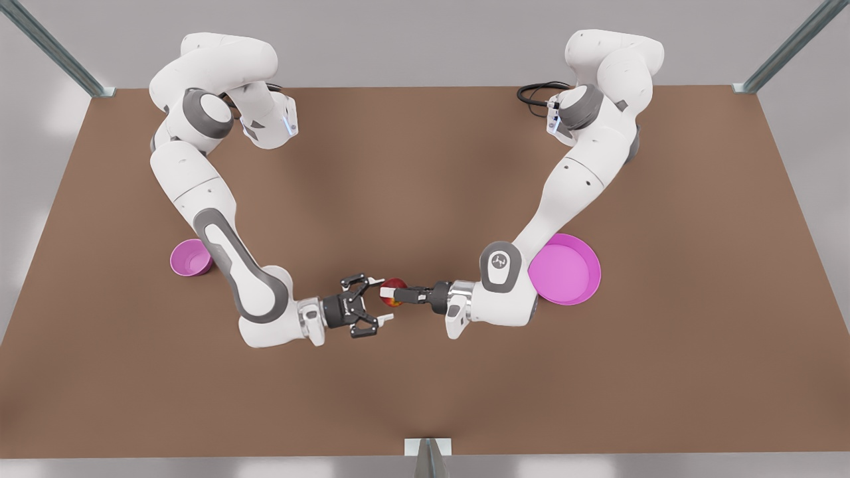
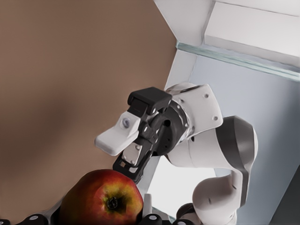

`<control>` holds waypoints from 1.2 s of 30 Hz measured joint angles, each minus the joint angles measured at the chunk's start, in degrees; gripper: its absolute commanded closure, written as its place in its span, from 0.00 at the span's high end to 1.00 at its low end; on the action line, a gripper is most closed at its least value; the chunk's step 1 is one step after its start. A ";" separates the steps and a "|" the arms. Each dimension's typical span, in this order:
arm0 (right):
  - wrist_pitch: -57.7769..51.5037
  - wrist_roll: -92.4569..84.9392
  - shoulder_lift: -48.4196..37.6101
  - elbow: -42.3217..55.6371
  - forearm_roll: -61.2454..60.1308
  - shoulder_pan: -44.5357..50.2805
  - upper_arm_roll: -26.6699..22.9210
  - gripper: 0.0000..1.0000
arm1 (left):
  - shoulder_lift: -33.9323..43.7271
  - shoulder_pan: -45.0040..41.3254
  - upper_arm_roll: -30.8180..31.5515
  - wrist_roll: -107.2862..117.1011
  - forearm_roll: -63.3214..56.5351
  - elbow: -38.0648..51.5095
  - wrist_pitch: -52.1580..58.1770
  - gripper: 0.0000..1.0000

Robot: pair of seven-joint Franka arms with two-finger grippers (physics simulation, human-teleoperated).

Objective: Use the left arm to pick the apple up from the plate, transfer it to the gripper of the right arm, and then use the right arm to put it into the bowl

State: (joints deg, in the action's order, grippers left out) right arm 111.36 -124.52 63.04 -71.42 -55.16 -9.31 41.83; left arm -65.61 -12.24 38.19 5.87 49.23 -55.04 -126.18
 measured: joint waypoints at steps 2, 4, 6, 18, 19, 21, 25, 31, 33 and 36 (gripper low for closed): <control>0.11 -0.40 0.00 -0.04 -0.03 0.04 0.15 1.00 | -0.08 -0.11 0.00 -0.18 -0.02 0.00 -0.09 0.69; 0.21 -0.75 -0.01 -0.04 -0.04 0.07 0.36 1.00 | -0.20 -0.21 0.00 -0.34 -0.04 0.00 -0.16 0.69; 0.29 -1.07 -0.01 -0.03 -0.05 0.08 0.49 1.00 | -0.23 -0.30 0.00 -0.48 -0.05 0.00 -0.20 0.69; 1.33 -2.16 -0.01 0.10 -0.12 1.15 1.32 1.00 | -0.44 -0.47 0.00 -1.08 -0.02 0.03 -0.34 0.69; 1.42 -2.19 -0.01 0.10 -0.12 1.19 1.34 1.00 | -0.45 -0.51 0.00 -1.12 -0.02 0.02 -0.41 0.69; 1.56 -2.22 -0.01 0.11 -0.12 1.27 1.43 1.00 | -0.48 -0.62 0.00 -1.19 -0.02 0.03 -0.60 0.69; 1.72 -2.22 -0.08 0.11 -0.07 1.32 1.61 0.72 | -0.42 -0.90 0.01 -1.30 -0.03 0.03 -0.85 0.69; 1.73 -1.87 -0.18 0.14 0.35 1.23 1.63 0.64 | -0.40 -0.94 0.00 -1.98 0.59 0.01 -0.98 1.00; 1.72 -1.74 -0.24 0.16 0.43 1.20 1.63 0.64 | -0.35 -0.94 0.00 -2.11 0.53 0.00 -1.00 1.00; 1.50 -1.49 -0.36 0.13 0.70 0.91 1.62 0.64 | -0.05 -0.49 0.00 -2.26 0.46 0.01 -0.92 1.00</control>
State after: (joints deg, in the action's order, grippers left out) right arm 112.86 -126.01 62.67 -71.29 -54.46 -8.40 43.44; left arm -65.66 -12.73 38.19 3.61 49.69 -55.03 -127.10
